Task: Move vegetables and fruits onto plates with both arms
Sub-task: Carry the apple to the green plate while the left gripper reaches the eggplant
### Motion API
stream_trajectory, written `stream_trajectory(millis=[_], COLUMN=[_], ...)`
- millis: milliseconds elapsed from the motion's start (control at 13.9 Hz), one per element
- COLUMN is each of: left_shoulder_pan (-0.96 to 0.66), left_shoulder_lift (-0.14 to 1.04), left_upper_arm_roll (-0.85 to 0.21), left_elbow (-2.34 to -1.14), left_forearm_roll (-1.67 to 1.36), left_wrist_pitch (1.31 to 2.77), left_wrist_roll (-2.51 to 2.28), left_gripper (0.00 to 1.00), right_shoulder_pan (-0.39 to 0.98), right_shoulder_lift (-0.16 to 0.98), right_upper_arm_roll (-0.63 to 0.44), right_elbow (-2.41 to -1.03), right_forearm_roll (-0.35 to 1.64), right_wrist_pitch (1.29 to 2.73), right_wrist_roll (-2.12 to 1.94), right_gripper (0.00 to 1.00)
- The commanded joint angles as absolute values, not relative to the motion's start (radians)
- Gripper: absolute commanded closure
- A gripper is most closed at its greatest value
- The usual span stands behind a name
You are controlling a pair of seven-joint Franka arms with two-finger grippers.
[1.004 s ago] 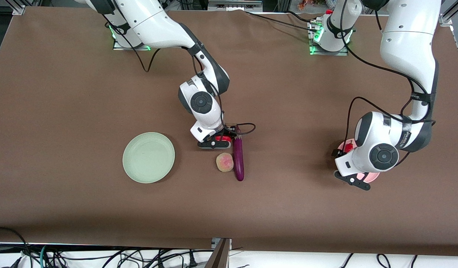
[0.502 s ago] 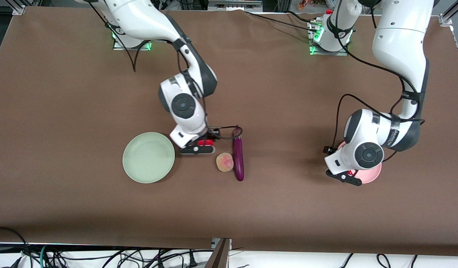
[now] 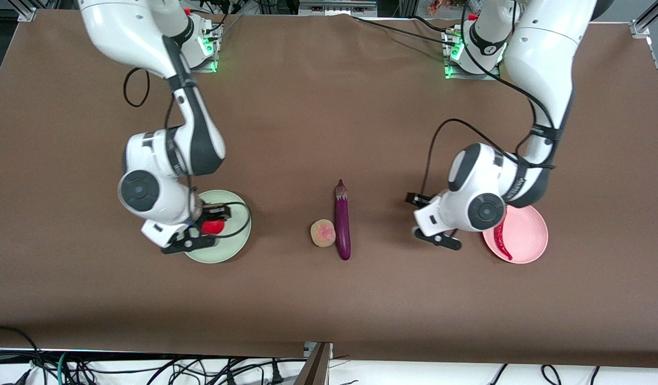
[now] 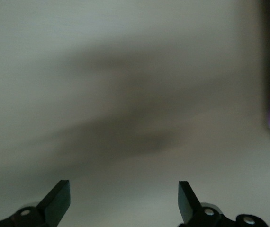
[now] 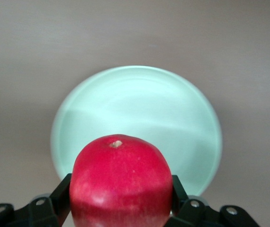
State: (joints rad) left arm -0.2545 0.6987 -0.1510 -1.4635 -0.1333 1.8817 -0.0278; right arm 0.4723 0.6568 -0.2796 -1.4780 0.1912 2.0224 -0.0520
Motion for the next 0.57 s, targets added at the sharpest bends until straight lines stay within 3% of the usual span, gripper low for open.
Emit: stream_trajectory(millis=[0, 287, 502], left_shoulder_pan=[-0.328, -0.420, -0.469], left_shoulder_lift=[0.719, 0.750, 0.799], left_upper_arm_roll=[-0.140, -0.141, -0.140], left_elbow=[-1.425, -1.451, -1.459], left_forearm_roll=[-0.169, -0.169, -0.164], left_wrist_pitch=[1.938, 2.264, 2.426], left_wrist_roll=[-0.133, -0.283, -0.316], left_gripper=[0.00, 0.00, 0.00], right_shoulder_pan=[0.431, 0.416, 0.413], right_shoulder_lift=[0.666, 0.704, 0.706], right_upper_arm_roll=[-0.261, -0.261, -0.261], right_elbow=[-1.521, -1.572, -1.577], right_forearm_roll=[0.225, 0.276, 0.298], right_wrist_pitch=[2.081, 2.183, 2.183], right_wrist_roll=[-0.120, -0.150, -0.150], right_gripper=[0.52, 0.34, 0.01])
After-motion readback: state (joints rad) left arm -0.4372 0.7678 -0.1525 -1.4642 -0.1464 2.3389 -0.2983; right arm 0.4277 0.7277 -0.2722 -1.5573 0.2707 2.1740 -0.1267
